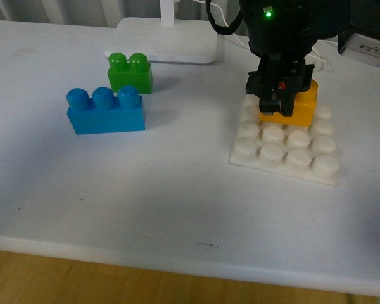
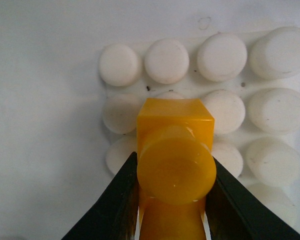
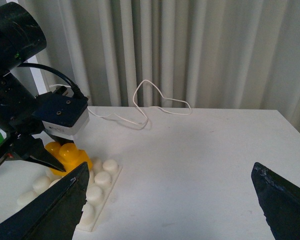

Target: Insert yellow block into base center

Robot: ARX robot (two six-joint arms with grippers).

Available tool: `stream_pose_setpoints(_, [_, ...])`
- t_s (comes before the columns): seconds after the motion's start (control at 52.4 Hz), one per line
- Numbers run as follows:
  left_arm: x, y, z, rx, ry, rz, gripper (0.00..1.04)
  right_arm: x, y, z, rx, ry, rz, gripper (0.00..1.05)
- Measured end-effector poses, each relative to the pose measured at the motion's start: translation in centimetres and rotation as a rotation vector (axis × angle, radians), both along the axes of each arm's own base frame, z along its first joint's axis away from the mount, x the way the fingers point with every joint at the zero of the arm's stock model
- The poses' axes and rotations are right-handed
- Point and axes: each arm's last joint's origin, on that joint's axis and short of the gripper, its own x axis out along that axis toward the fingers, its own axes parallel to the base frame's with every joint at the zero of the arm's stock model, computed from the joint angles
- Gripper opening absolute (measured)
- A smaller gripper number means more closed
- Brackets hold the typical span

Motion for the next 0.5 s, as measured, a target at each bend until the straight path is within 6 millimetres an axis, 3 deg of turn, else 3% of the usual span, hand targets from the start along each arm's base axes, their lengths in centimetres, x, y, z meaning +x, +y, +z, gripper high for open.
stream_pose_setpoints(0.497, [0.2,-0.6,-1.2,0.020,-0.005,-0.006,0.32,0.0,0.0,0.0,0.000,0.000,0.000,0.95])
